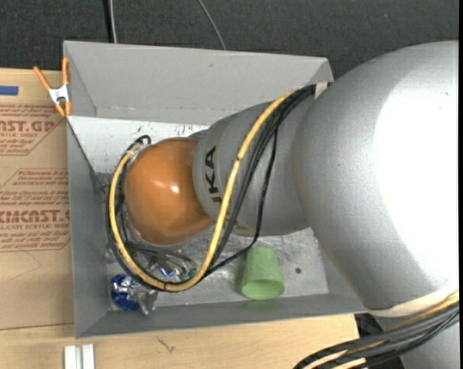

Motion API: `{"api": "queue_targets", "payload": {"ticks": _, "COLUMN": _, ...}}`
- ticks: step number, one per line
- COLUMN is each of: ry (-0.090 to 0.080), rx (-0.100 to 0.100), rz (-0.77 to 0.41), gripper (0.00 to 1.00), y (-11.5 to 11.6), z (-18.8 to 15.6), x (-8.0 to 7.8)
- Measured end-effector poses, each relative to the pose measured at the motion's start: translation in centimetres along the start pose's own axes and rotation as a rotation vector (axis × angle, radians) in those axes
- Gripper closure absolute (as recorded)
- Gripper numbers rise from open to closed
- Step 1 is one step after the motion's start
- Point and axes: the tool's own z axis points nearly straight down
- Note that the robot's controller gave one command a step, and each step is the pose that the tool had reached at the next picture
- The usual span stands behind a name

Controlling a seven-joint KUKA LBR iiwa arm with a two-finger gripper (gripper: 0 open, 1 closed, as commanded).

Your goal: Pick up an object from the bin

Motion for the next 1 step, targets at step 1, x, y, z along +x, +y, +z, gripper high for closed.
{"api": "queue_targets", "payload": {"ticks": 1, "ry": -0.018, "rx": 0.003, "rz": 0.111, "gripper": 0.00, "y": -0.43, "z": 3.08, "x": -0.23}}
